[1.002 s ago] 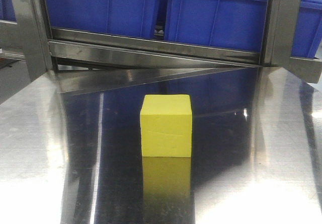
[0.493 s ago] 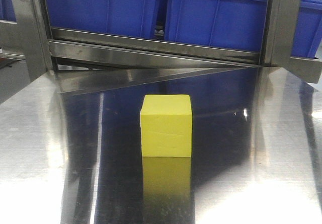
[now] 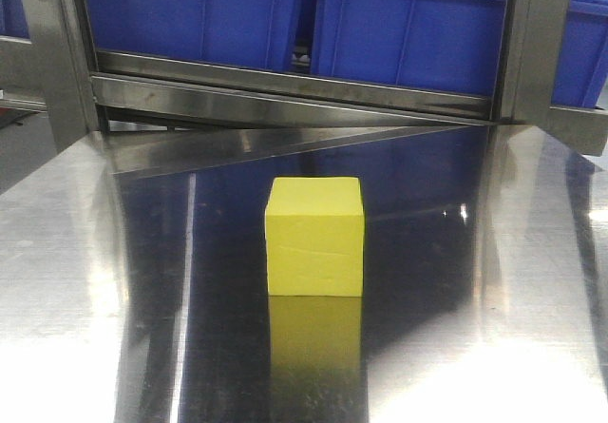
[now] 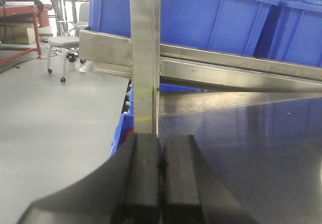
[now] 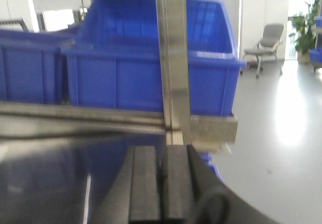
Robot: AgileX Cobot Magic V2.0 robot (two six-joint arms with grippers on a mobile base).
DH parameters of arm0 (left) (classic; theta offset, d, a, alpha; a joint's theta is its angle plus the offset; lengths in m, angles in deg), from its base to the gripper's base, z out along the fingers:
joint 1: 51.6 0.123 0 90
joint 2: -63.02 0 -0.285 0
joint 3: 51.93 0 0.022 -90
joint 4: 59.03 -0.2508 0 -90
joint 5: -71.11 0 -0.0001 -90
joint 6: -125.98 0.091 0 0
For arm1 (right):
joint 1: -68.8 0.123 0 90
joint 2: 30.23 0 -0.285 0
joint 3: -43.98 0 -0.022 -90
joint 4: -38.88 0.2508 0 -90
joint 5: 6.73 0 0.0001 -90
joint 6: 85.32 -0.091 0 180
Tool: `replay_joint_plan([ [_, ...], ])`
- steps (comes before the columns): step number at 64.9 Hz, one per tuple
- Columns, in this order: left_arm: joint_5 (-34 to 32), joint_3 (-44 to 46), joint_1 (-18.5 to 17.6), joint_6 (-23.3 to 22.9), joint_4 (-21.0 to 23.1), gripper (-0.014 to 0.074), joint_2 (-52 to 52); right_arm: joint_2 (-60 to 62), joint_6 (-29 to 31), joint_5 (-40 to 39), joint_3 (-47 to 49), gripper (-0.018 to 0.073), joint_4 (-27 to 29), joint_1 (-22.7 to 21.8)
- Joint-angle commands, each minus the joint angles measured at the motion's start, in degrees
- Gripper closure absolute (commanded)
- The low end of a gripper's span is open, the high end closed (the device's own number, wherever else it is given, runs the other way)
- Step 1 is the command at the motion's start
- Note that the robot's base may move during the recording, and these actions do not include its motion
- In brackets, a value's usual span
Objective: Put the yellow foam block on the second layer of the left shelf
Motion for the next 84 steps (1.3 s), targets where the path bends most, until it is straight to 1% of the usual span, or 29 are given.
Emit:
replay_joint_plan([
  [1, -5.0, -1.5, 0.1, -0.2, 0.4, 0.0460, -0.4, 0.5, 0.5, -2.8, 6.9, 0.0503, -0.2, -0.2],
  [9, -5.0, -1.5, 0.1, -0.2, 0.4, 0.0460, -0.4, -4.4, 0.5, 4.5, 15.6, 0.0503, -0.2, -0.1],
  [18, -5.0, -1.5, 0.1, -0.2, 0.4, 0.0460, -0.4, -13.9, 0.5, 13.5, 25.2, 0.0503, -0.2, 0.2],
  [26, -5.0, -1.5, 0.1, -0.2, 0.4, 0.0460, -0.4, -23.2, 0.5, 18.6, 31.7, 0.0488, -0.2, 2.2],
  [29, -5.0, -1.5, 0.1, -0.2, 0.4, 0.0460, -0.4, -26.4, 0.5, 20.0, 33.8, 0.0449, -0.2, 3.6],
  [31, -5.0, -1.5, 0.1, -0.2, 0.4, 0.0460, -0.4, -28.1, 0.5, 20.8, 35.0, 0.0407, -0.2, 4.5],
  [36, -5.0, -1.5, 0.1, -0.2, 0.4, 0.0460, -0.4, -33.3, 0.5, 23.4, 38.5, 0.0270, -0.2, 8.1],
  [40, -5.0, -1.5, 0.1, -0.2, 0.4, 0.0460, -0.4, -38.6, 0.5, 25.7, 41.9, 0.0127, -0.2, 12.4],
  [42, -5.0, -1.5, 0.1, -0.2, 0.4, 0.0460, -0.4, -40.3, 0.5, 26.8, 43.1, 0.0071, -0.3, 13.9],
  [48, -5.0, -1.5, 0.1, -0.2, 0.4, 0.0460, -0.4, -46.6, 0.5, 33.0, 47.5, -0.0055, -0.5, 19.1],
  [50, -5.0, -1.5, 0.1, -0.2, 0.4, 0.0460, -0.4, -48.4, 0.5, 34.4, 49.1, -0.0077, -0.8, 21.0],
  [56, -5.0, -1.5, 0.1, -0.2, 0.4, 0.0460, -0.4, -55.5, 0.5, 39.3, 53.7, -0.0065, -3.0, 26.2],
  [61, -5.0, -1.5, 0.1, -0.2, 0.4, 0.0460, -0.4, -60.3, 0.2, 42.5, 57.3, -0.0065, -3.2, 30.1],
  [64, -5.0, -1.5, 0.1, -0.2, 0.4, 0.0460, -0.4, -63.1, -1.5, 43.9, 59.8, -0.0065, -3.2, 32.3],
  [69, -5.0, -1.5, 0.1, -0.2, 0.4, 0.0460, -0.4, -68.7, -8.3, 47.3, 64.0, -0.0065, -3.2, 35.5],
  [72, -5.0, -1.5, 0.1, -0.2, 0.4, 0.0460, -0.4, -71.6, -13.7, 50.0, 67.0, -0.0065, -3.5, 37.1],
  [77, -5.0, -1.5, 0.1, -0.2, 0.4, 0.0460, -0.4, -76.7, -21.0, 53.8, 71.1, -0.0065, -5.0, 39.2],
  [84, -5.0, -1.5, 0.1, -0.2, 0.4, 0.0460, -0.4, -83.2, -26.9, 56.4, 76.5, -0.0065, -9.1, 42.8],
])
